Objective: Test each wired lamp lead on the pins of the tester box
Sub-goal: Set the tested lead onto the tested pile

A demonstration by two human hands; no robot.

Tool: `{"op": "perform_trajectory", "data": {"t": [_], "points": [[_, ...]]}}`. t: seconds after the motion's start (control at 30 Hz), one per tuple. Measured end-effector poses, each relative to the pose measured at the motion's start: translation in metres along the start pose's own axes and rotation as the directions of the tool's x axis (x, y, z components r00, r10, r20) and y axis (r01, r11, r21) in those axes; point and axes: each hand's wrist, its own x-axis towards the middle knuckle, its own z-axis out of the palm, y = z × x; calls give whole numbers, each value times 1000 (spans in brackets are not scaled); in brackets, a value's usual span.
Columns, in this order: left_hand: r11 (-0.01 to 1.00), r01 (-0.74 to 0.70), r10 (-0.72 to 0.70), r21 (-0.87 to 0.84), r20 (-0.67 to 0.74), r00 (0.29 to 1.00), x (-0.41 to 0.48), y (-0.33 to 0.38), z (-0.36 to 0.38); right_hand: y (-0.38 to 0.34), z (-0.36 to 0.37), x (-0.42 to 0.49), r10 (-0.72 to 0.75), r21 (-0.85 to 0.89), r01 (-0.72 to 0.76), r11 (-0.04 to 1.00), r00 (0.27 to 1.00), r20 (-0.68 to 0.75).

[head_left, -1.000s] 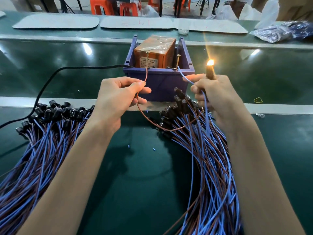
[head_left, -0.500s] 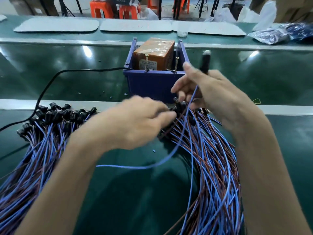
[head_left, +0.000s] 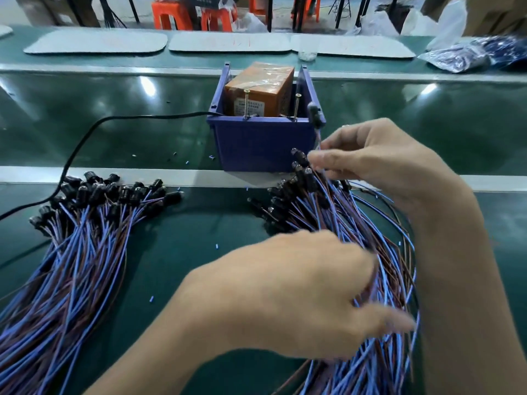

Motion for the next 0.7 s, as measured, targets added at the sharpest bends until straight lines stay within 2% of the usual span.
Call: {"op": "perform_trajectory", "data": {"t": [0.07, 0.1, 0.13, 0.2, 0.27, 0.33, 0.4, 0.43, 0.5, 0.7], "points": [[984, 71, -99, 162, 175, 980, 0, -5, -1, 5, 0, 2, 57, -241, -56, 969, 998, -3], [966, 142, -185, 218, 190, 964, 1, -13, -4, 7, 0, 3, 81, -387, -83, 918, 996, -21], [942, 236, -275, 237, 147, 950, 2, -26, -9, 9, -1, 4, 96, -511, -104, 853, 994, -42], [870, 452, -462, 197, 4, 887, -2, -66, -24, 10, 0, 4, 104, -631, -129, 765, 992, -77], [755, 643, -629, 127, -136, 765, -19, -114, -41, 12, 1, 4, 107, -660, -148, 736, 989, -103], [611, 790, -748, 57, -284, 599, -42, -154, -52, 12, 4, 4, 104, -687, -163, 708, 986, -127], [504, 862, -810, -46, -372, 454, -61, -180, -56, 11, 6, 5, 118, -702, -182, 689, 983, -139], [469, 879, -833, -83, -373, 409, -67, -189, -56, 11, 7, 5, 126, -705, -187, 684, 982, -138], [420, 900, -868, -115, -341, 361, -71, -199, -52, 12, 8, 5, 141, -705, -190, 684, 982, -128], [375, 922, -893, -99, -307, 331, -58, -202, -46, 6, 8, 4, 68, -673, -169, 720, 982, -174]]}}
